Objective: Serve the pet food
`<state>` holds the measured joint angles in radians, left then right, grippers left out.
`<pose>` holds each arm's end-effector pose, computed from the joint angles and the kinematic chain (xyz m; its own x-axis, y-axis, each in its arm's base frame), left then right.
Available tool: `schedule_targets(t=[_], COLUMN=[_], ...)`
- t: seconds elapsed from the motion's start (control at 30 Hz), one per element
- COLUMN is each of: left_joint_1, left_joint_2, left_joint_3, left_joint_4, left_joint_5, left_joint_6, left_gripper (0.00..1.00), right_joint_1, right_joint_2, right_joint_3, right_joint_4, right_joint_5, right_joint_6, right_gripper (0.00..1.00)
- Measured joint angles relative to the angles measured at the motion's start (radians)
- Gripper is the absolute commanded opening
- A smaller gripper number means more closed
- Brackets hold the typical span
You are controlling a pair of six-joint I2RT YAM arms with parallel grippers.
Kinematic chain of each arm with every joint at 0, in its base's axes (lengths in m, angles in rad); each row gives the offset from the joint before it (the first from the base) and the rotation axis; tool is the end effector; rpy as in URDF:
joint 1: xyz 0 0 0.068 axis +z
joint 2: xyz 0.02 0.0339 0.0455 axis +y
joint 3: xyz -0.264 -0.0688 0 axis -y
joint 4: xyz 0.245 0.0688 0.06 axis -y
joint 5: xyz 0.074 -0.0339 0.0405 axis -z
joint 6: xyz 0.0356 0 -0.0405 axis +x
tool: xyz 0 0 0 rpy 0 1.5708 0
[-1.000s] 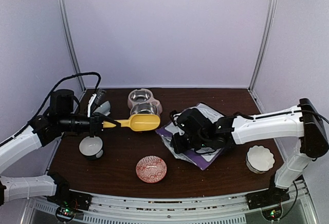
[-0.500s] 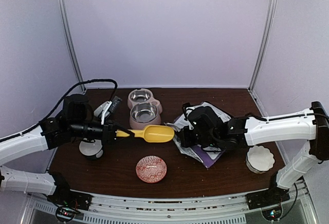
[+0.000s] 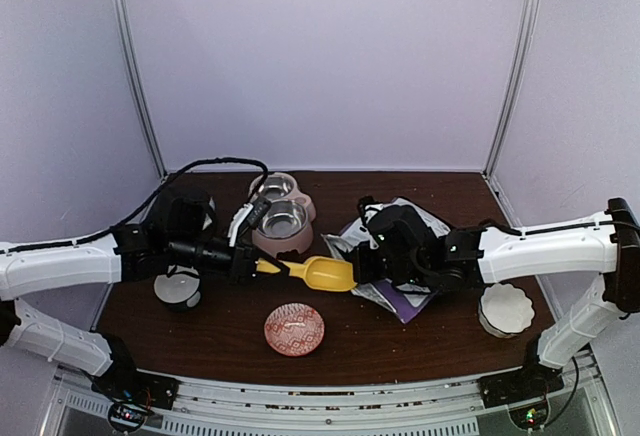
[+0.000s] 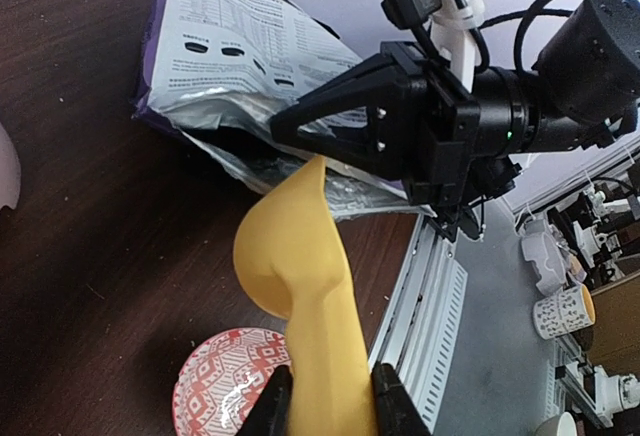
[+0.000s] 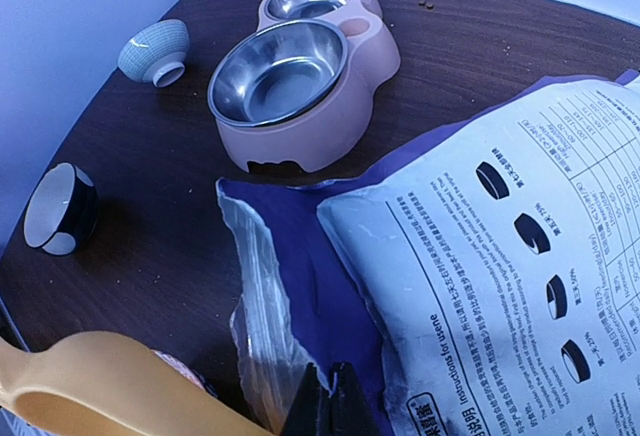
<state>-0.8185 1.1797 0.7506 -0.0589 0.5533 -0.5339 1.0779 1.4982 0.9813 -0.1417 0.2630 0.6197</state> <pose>0.1635 -0.2021 0.2613 -0.7533 0.1713 -0.6350 0.6447 0.3829 -0.6616 0.1639 0.2856 0.2416 -0.6733 -0.0683 -0.7362 -0.4451 0.8325 0.3298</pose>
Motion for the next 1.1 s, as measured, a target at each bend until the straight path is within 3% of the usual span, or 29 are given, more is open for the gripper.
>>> schedule_targets(t=[0.33,0.57,1.1], left_joint_1=[-0.06,-0.157,-0.3], left_joint_2=[0.113,0.244,0.381], left_joint_3=[0.105,0.288,0.343], left_joint_4=[-0.003,-0.078,-0.126], left_joint_5=[-0.058,-0.224,-0.489], left_joint_6=[0.032,0.129,0.282], left_gripper=[0.0,0.0,0.0], right_joint_1=[0.002,-0.003,-0.012], right_joint_2=[-0.047,-0.095,-0.117], right_joint_3=[0.004,0.018,-0.003], right_joint_4=[-0.007,-0.042,-0.033], right_joint_5=[0.013,0.039,0.048], right_joint_6=[-0.041,-0.072,-0.089], right_gripper=[0.0,0.0,0.0])
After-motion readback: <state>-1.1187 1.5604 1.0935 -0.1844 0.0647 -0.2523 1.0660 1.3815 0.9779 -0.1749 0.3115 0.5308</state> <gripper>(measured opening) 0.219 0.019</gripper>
